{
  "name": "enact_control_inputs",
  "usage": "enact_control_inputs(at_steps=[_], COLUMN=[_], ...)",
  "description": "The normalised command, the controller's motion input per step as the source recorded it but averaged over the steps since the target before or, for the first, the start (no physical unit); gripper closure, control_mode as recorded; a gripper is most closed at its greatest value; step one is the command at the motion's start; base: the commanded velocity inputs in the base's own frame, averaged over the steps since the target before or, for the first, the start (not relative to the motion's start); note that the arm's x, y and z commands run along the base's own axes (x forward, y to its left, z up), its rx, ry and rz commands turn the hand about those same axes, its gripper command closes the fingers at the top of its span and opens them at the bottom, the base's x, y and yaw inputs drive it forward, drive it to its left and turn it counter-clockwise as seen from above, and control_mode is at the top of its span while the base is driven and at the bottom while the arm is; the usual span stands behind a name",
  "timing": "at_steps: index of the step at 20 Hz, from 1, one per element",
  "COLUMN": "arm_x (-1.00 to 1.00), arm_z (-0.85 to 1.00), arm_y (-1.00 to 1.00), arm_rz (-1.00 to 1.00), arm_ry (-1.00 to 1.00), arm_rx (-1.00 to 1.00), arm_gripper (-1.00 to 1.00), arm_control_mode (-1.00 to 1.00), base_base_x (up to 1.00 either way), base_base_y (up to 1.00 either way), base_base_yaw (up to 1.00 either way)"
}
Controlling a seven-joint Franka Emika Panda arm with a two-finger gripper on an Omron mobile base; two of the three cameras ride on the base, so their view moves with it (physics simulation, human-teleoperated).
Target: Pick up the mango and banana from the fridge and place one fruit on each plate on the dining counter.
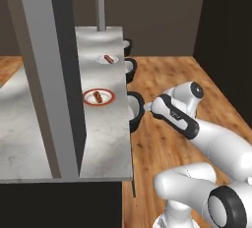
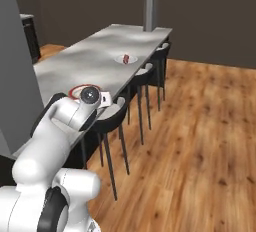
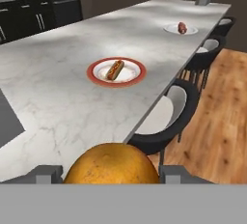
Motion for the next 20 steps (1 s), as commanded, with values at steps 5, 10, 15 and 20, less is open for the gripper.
enact_control_inputs(at_steps=[5, 10, 15, 20], arm_x=[0.0, 0.0, 0.0, 0.0], arm_z=[0.0, 0.0, 0.0, 0.0], arm_y=[0.0, 0.0, 0.0, 0.0], arm_rz=[0.0, 0.0, 0.0, 0.0], arm_ry=[0.0, 0.0, 0.0, 0.0], arm_rx=[0.0, 0.0, 0.0, 0.0], arm_gripper=[1.0, 1.0, 1.0, 1.0], arm_control_mode=[1.0, 1.0, 1.0, 1.0], base_base_x=[-0.06, 0.02, 0.55, 0.63], base_base_y=[-0.55, -0.52, -0.34, -0.2], base_base_yaw=[0.0, 0.0, 0.22, 0.4])
